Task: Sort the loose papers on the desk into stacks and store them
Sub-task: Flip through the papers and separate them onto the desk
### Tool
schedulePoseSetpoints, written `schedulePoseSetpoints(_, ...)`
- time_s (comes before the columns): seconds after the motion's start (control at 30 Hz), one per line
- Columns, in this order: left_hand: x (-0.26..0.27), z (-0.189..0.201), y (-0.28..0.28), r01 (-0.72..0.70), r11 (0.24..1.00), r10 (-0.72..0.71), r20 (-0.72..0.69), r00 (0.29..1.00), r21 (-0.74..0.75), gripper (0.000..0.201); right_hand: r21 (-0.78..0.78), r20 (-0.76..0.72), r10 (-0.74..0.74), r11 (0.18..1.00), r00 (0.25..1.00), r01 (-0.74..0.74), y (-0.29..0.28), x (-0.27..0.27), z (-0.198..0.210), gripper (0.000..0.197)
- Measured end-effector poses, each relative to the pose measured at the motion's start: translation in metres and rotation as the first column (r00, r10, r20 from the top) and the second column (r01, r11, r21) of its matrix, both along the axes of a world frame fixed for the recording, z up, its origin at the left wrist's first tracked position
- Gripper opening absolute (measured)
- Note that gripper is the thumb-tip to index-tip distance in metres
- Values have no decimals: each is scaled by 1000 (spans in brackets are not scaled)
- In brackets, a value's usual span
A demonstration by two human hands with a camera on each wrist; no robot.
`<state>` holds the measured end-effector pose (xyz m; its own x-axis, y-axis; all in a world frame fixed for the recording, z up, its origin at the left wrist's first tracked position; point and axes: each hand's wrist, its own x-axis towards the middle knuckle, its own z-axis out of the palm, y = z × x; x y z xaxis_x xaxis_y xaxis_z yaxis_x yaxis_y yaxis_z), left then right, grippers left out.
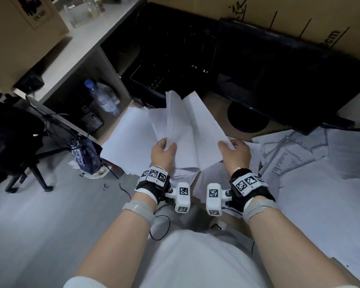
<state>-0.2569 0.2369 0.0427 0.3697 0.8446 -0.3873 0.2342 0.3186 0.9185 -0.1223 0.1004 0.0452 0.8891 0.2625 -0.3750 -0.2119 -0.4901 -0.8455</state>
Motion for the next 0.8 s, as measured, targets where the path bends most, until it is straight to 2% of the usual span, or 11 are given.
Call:
schedulePoseSetpoints(0.1, 1, -5, 0, -21, 1000, 21, -4, 1000, 16, 19, -8, 31, -105, 994, 994, 105, -4, 0, 4, 21)
schedulePoseSetpoints(0.2, 4, -3, 7, -35, 999, 36, -34, 999, 22, 19, 49, 96, -265, 964, 959, 262, -6, 4, 14, 24)
schedulePoseSetpoints(0.27, 4, 1, 18, -21, 999, 23, -44, 999, 46, 19, 95, 148, -303, 952, 942, 291, -3, 7, 27, 20)
schedulePoseSetpoints(0.33, 3, 1, 32, 29, 998, -27, -25, 999, 51, 21, 160, 182, -216, 969, 959, 187, 7, 2, 38, 19)
schedulePoseSetpoints(0.43, 6, 3, 50, 187, 982, -187, 34, 982, 12, 16, 250, 191, 61, 962, 980, -109, 41, -23, 56, 14)
schedulePoseSetpoints(0.53, 6, 20, 64, 289, 956, -283, 107, 953, -49, 15, 200, 99, 312, 924, 945, -326, 78, -54, 58, 9)
schedulePoseSetpoints(0.6, 0, 28, 79, 312, 945, -298, 137, 945, -96, 15, 215, 63, 346, 911, 936, -351, 96, -69, 53, 12)
schedulePoseSetpoints(0.67, -9, 25, 96, 340, 931, -317, 161, 934, -137, 4, 265, 1, 346, 905, 938, -334, 107, -79, 49, 13)
schedulePoseSetpoints(0.7, -13, 23, 104, 353, 927, -334, 149, 931, -127, 7, 285, -33, 331, 907, 943, -309, 111, -84, 49, 17)
schedulePoseSetpoints(0.77, -23, 14, 118, 381, 921, -377, 66, 924, -80, 22, 284, -66, 232, 937, 971, -204, 118, -91, 44, 29)
schedulePoseSetpoints(0.8, -28, 11, 123, 382, 921, -379, 51, 924, -81, 25, 249, -37, 142, 960, 989, -128, 119, -93, 39, 32)
